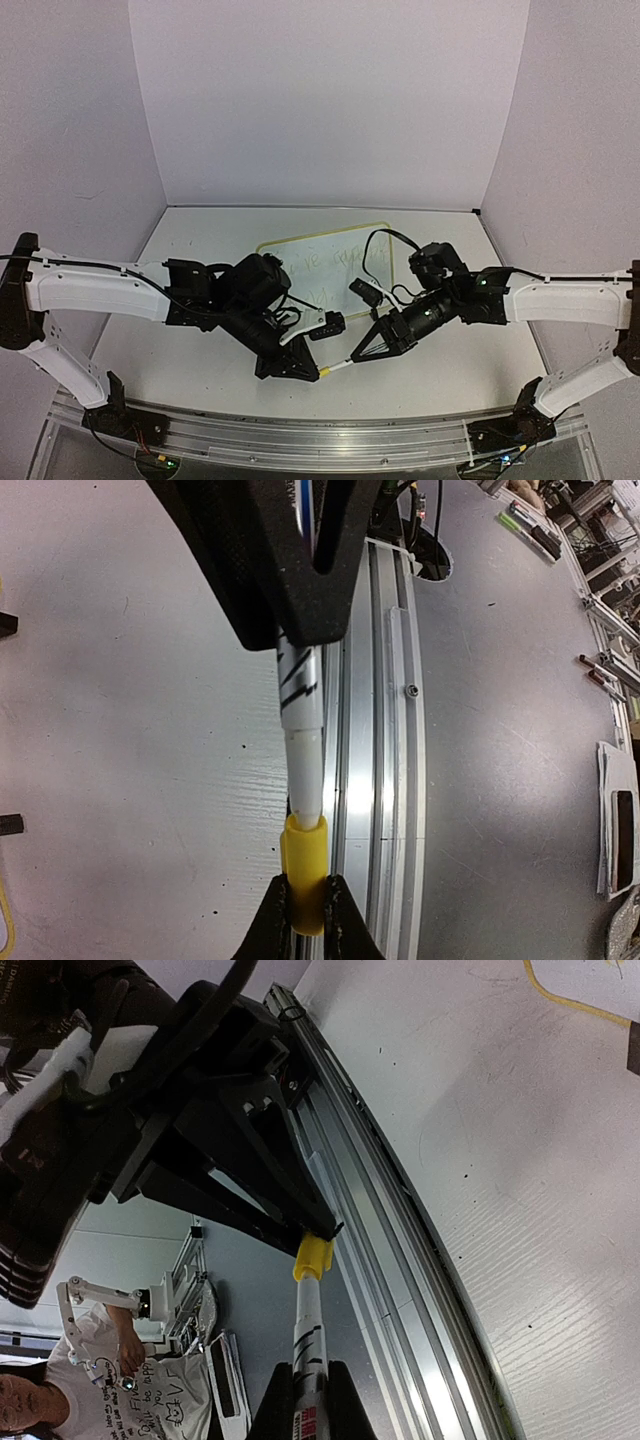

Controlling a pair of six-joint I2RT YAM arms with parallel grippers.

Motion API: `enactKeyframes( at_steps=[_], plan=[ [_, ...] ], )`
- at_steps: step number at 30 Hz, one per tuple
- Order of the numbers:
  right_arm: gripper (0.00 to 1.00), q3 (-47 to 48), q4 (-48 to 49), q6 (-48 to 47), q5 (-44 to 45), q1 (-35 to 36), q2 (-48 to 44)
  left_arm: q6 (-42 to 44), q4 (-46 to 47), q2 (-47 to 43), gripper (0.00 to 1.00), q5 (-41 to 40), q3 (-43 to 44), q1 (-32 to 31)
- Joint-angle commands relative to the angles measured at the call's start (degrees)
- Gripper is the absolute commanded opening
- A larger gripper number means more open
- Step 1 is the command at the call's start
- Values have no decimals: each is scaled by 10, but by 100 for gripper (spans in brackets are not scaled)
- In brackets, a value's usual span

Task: Write a sentence on the whiteboard
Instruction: Insert the whiteboard marker without the cap into the pen cap.

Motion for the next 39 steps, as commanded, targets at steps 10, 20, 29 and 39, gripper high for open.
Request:
enactKeyframes(
  at_steps=[10,20,29,39],
  plan=[
    [0,51,30,-14,-18,27,57,28,-11,25,0,3,84,-2],
    [0,57,72,-2,-8,49,90,37,-20,55,0,-10,138,-2],
    [0,51,114,14,-23,62,105,37,14,49,0,-22,150,-2],
    [0,49,137,25,-35,76,114,47,41,56,0,-16,173,-2]
  ],
)
